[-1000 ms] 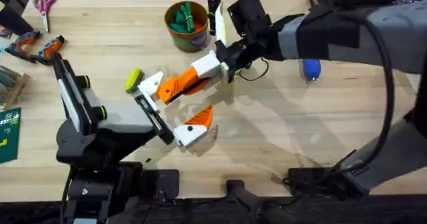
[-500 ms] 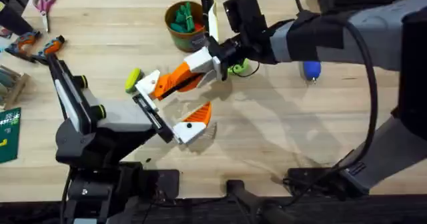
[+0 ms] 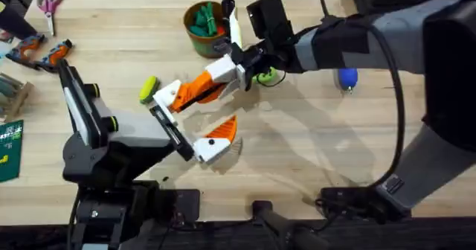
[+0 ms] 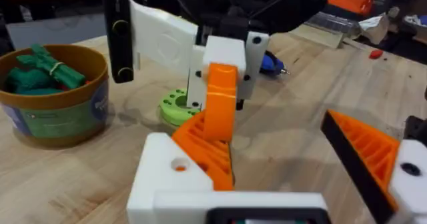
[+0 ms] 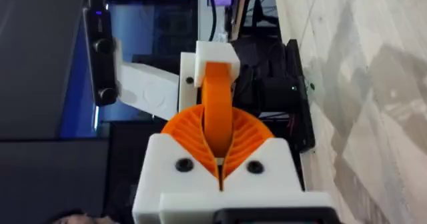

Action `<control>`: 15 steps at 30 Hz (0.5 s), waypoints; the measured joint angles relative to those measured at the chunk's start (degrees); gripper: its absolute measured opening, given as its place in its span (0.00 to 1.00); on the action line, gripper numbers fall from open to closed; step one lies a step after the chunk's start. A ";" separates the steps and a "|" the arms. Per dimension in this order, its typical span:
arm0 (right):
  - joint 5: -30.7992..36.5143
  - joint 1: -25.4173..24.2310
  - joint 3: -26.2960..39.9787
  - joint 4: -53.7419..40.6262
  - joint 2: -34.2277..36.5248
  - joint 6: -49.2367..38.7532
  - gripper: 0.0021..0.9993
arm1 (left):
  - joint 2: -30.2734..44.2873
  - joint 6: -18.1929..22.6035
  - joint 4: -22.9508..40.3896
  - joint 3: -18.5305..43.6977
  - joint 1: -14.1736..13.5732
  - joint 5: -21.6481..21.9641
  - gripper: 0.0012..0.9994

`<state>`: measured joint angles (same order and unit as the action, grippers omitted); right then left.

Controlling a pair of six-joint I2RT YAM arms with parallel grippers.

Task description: Pick up the gripper from the table and insert it into the empty holder that is missing its gripper. Then pick up a screw, insert it into the mounting hole, and use the screwdriver to tighten it. Finally, clean up the table by picking up the vegetable and placing it into the bucket.

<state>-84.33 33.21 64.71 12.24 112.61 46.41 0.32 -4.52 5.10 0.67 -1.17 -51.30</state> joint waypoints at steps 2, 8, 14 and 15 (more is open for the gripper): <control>-0.81 0.00 0.76 0.01 0.88 -0.09 0.01 | 0.00 -0.30 0.02 0.00 0.02 -0.14 0.99; -1.02 0.00 3.58 -0.39 2.43 0.13 0.01 | 0.00 -0.24 0.02 0.00 0.02 -0.55 0.99; -0.62 0.04 3.76 -0.63 2.52 0.15 0.01 | 0.00 -0.26 0.07 0.00 0.02 -0.75 0.99; -0.56 0.04 3.76 -0.63 2.52 0.15 0.01 | 0.00 -0.26 0.07 0.00 0.02 -0.75 0.99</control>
<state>-84.88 33.26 68.47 11.62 115.13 46.57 0.32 -4.78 5.17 0.67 -1.15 -52.05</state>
